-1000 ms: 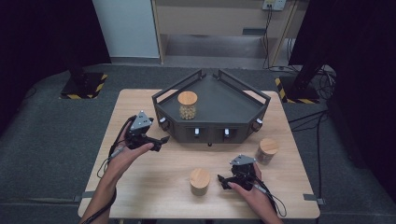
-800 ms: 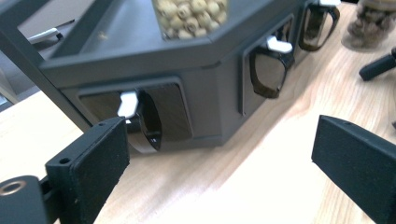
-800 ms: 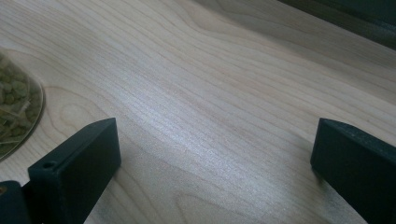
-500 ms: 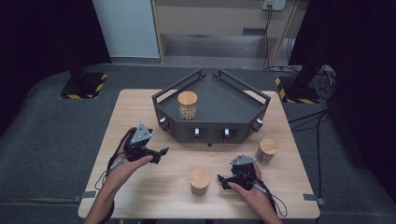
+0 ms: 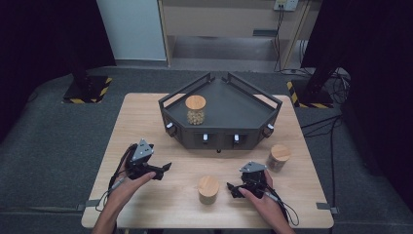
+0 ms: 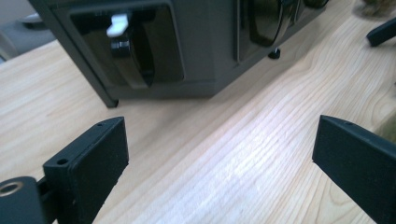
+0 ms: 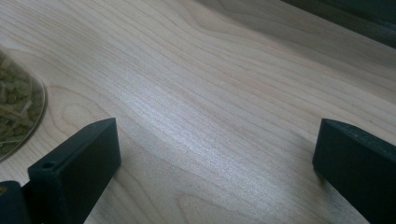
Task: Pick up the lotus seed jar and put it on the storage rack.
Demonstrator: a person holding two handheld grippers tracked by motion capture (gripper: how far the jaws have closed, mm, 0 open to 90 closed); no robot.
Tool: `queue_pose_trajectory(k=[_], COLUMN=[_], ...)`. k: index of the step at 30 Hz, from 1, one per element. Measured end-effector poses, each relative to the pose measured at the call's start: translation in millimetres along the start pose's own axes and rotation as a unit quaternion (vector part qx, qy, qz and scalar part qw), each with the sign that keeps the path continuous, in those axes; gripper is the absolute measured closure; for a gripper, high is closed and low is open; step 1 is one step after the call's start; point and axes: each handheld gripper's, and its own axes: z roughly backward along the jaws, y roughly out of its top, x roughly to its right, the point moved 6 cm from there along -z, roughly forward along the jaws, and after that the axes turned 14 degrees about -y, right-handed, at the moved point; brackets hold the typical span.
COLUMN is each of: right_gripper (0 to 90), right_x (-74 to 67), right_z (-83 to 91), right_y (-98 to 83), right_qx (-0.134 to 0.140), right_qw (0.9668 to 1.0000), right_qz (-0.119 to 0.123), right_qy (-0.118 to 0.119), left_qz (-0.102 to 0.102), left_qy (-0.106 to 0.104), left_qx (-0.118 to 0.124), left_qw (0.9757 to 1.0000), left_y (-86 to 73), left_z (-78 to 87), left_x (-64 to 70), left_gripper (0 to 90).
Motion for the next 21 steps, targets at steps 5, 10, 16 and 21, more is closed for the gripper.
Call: queue_pose_trajectory(k=[5, 10, 16, 21], right_gripper=[0.7, 0.6, 0.5, 0.4], right_x=[-0.3, -0.6, -1.1, -1.2], right_z=[0.0, 0.0, 0.0, -0.1], right_y=[0.1, 0.2, 0.3, 0.4], right_qx=[0.0, -0.001, -0.001, -0.001], right_qw=[1.0, 1.0, 1.0, 1.0], right_qz=[-0.001, -0.001, -0.002, -0.002], right_qy=[0.0, -0.001, -0.002, -0.003], left_qz=[0.011, 0.023, 0.029, 0.042], left_qy=[0.002, 0.005, 0.011, 0.017], left_qx=[-0.01, -0.018, -0.039, -0.049], left_qw=[0.9999, 0.9996, 0.9988, 0.9978], left_y=[-12.6, -24.4, -33.5, -40.6], left_z=[-3.7, -5.9, -7.8, -8.9], left_x=[1.1, 1.6, 5.9, 7.0], left_gripper=[2.9, 2.8, 2.7, 2.6])
